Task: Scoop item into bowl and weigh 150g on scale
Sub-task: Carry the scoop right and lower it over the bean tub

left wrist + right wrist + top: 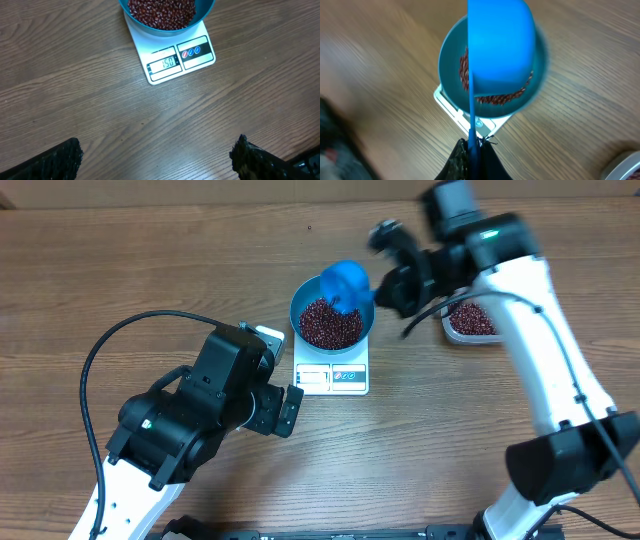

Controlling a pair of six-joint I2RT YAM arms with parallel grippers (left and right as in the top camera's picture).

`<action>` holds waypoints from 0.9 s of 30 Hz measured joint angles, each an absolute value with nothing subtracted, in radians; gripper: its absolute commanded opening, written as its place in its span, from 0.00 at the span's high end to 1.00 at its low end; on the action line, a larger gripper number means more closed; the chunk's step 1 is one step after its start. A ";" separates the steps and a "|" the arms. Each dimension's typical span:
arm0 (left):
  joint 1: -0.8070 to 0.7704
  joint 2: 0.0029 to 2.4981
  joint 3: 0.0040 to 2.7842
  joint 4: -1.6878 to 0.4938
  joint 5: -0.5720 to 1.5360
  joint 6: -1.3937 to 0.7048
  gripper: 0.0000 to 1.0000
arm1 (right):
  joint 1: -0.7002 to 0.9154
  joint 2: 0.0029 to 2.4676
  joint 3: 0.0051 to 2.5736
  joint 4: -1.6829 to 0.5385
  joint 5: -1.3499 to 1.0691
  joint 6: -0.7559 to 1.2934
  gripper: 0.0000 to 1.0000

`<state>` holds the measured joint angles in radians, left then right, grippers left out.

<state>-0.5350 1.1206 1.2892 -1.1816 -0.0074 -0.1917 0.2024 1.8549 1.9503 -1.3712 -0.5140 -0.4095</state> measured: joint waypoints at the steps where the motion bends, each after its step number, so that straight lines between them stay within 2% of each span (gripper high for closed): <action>1: -0.535 1.121 1.289 -1.182 -0.007 -0.192 0.01 | 0.136 1.855 1.950 -1.370 -0.574 -0.408 0.96; 5: -0.535 1.121 1.289 -1.182 -0.007 -0.192 0.01 | -0.103 1.855 1.950 -1.373 -0.734 -0.393 0.96; 10: -0.535 1.120 1.289 -1.182 -0.007 -0.192 0.01 | -0.268 1.855 1.950 -1.391 -0.716 -0.334 0.96; 27: -0.535 1.120 1.289 -1.182 -0.007 -0.192 0.01 | -0.212 1.848 1.950 -1.485 -0.093 -0.099 0.96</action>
<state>-0.5350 1.1202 1.2892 -1.1816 -0.0074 -0.1917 -0.2119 1.8484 1.9503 -1.4845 -0.0925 -0.0986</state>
